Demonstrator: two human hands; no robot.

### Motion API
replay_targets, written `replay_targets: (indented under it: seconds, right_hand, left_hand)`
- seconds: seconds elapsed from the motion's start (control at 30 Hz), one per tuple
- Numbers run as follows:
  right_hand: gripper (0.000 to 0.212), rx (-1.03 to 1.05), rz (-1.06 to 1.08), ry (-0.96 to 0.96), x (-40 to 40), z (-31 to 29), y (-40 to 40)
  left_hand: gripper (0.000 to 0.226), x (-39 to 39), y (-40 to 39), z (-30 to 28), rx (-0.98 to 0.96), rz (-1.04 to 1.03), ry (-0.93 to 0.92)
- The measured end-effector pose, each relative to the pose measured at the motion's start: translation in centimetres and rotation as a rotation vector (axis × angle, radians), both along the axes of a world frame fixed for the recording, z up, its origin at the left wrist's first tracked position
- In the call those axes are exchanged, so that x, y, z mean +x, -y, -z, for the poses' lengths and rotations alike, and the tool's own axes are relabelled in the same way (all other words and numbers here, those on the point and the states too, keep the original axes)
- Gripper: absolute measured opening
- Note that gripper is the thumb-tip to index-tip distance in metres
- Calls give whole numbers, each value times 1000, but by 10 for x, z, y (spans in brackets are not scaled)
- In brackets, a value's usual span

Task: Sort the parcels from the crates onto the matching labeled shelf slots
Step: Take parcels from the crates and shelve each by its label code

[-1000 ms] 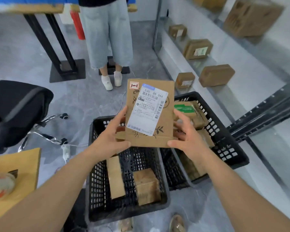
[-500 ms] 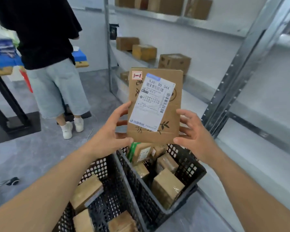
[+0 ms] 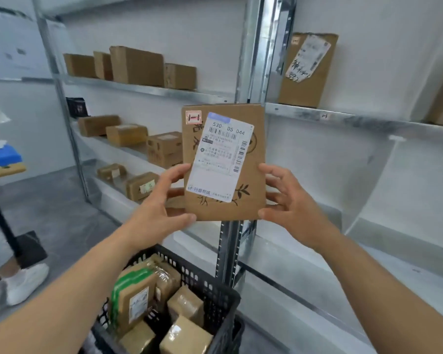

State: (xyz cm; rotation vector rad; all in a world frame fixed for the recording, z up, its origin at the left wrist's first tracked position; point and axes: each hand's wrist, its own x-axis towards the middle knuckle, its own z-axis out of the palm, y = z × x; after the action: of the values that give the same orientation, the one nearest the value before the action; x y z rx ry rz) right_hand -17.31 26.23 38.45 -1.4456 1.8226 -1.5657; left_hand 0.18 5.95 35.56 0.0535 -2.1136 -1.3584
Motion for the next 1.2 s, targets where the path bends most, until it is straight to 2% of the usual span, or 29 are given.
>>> replay_targets:
  seconds: [0.3,0.63,0.83,1.0,1.2]
  right_hand:
    - [75,-44,91,-62,-90,-17,-72]
    - [74,-111,148,-98,-145,-31,-129]
    - [75,-132,215,-143,-169,-51,-152]
    - [79,-170,263,-171,-190,-67,-160]
    - [79,-166,349,-209,-220,-84,-150]
  left_hand:
    - [90,-110,-57,-15,-6,71,-68]
    - [91,-177,-105,-37,-96,111,-72]
    - [82,-215,-119,-61,-123,206,-118]
    - [93,-252,-114,-75,-146,240,-155]
    - [95,-304,-95,-93,-186,293,-196]
